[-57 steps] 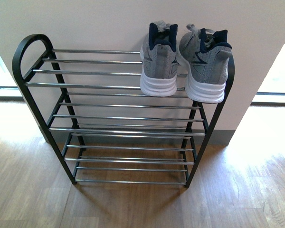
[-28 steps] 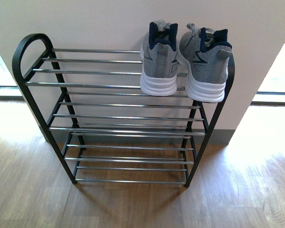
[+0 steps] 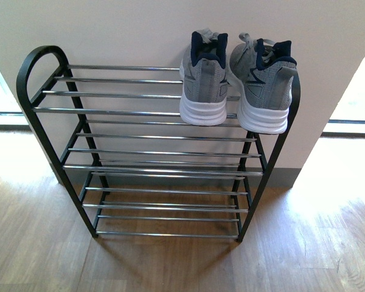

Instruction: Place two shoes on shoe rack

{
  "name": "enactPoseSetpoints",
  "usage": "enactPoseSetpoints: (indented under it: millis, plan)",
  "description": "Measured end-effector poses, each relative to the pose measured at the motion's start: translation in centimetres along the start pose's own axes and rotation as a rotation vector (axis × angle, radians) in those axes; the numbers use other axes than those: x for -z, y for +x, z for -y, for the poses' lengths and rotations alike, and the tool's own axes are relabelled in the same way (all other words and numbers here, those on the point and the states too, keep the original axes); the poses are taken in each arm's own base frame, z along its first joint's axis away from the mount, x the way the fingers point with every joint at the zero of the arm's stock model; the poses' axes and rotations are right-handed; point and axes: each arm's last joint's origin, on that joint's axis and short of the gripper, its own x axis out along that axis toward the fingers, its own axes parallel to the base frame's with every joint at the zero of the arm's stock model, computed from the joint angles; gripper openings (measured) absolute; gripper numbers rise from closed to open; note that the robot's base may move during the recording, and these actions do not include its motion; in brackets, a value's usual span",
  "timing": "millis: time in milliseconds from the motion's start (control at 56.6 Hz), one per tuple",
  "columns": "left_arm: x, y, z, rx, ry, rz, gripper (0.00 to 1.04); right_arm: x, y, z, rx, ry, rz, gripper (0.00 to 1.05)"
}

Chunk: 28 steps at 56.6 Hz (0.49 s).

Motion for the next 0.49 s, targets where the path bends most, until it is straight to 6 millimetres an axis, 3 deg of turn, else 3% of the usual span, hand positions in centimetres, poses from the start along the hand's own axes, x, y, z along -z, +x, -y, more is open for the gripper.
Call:
enactPoseSetpoints:
  millis: [318,495]
  plan:
    - [-0.01,0.00,0.00,0.000,0.000,0.002,0.01,0.01,0.00,0.00,0.001,0.000,0.000,0.96]
    - [-0.01,0.00,0.00,0.000,0.000,0.002,0.31,0.00,0.00,0.00,0.001,0.000,0.000,0.96]
